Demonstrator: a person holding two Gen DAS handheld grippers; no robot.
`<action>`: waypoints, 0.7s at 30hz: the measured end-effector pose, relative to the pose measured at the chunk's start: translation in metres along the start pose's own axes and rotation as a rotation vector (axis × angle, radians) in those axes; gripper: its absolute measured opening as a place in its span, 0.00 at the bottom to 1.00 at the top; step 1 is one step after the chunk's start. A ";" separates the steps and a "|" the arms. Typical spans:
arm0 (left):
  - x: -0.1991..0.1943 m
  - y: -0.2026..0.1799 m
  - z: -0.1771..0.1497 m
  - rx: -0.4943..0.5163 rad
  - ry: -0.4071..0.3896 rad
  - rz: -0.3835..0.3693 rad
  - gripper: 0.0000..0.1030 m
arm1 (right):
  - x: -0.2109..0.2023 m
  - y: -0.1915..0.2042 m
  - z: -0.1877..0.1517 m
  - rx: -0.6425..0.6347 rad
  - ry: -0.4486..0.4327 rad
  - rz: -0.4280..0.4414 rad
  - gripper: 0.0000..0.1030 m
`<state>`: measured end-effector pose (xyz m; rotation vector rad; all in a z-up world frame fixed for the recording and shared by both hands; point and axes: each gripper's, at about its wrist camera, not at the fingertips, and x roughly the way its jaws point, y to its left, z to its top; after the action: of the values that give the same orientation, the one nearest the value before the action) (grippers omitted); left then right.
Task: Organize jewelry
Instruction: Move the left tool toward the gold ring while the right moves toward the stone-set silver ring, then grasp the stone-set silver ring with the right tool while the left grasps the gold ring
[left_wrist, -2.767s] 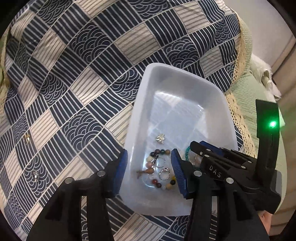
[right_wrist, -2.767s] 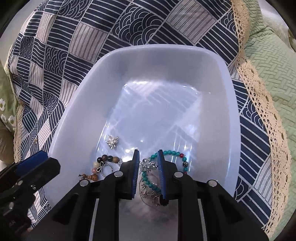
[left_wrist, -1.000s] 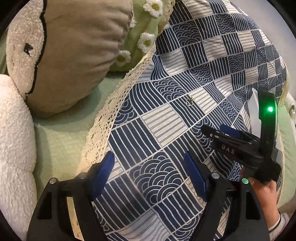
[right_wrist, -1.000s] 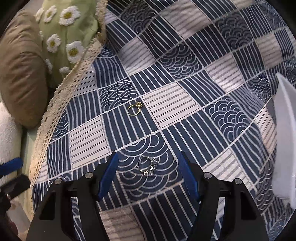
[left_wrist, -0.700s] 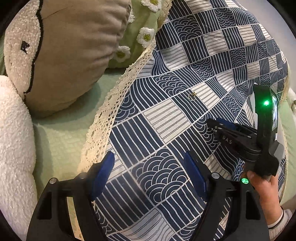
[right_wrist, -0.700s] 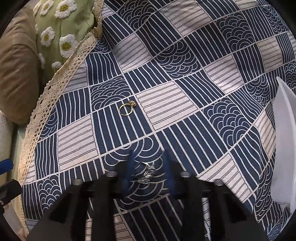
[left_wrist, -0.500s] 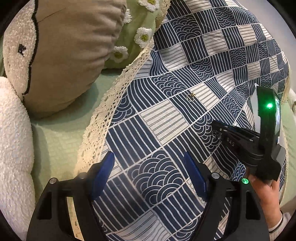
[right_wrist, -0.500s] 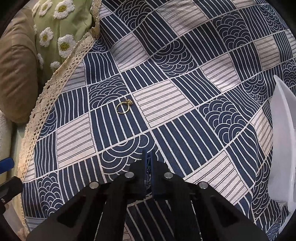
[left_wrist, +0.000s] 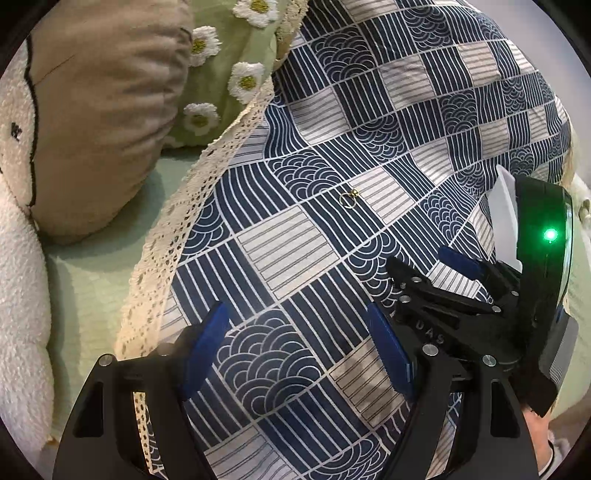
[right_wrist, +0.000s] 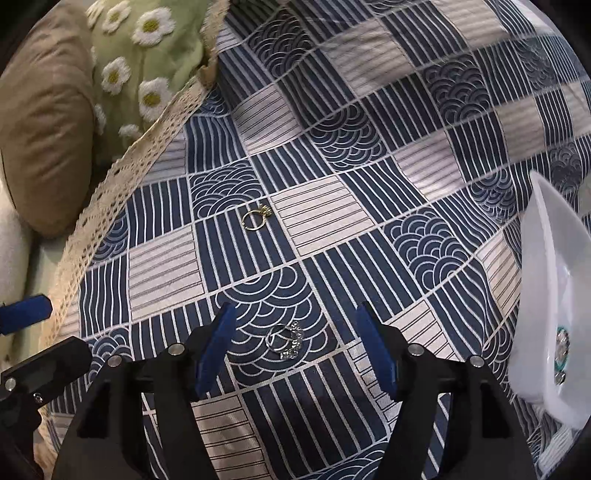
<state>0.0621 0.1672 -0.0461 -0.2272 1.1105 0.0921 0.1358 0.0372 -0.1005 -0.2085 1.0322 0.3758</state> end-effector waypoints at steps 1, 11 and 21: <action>0.000 0.000 0.000 0.001 0.001 0.002 0.71 | 0.002 0.000 0.000 0.001 0.008 -0.004 0.56; 0.000 0.007 -0.001 -0.022 0.003 0.005 0.71 | 0.025 -0.002 -0.005 0.009 0.075 0.011 0.39; -0.001 0.008 0.000 -0.028 0.005 0.011 0.71 | 0.019 -0.006 -0.003 0.029 0.073 0.030 0.24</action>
<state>0.0597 0.1754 -0.0466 -0.2462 1.1157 0.1174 0.1445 0.0344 -0.1180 -0.1822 1.1134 0.3823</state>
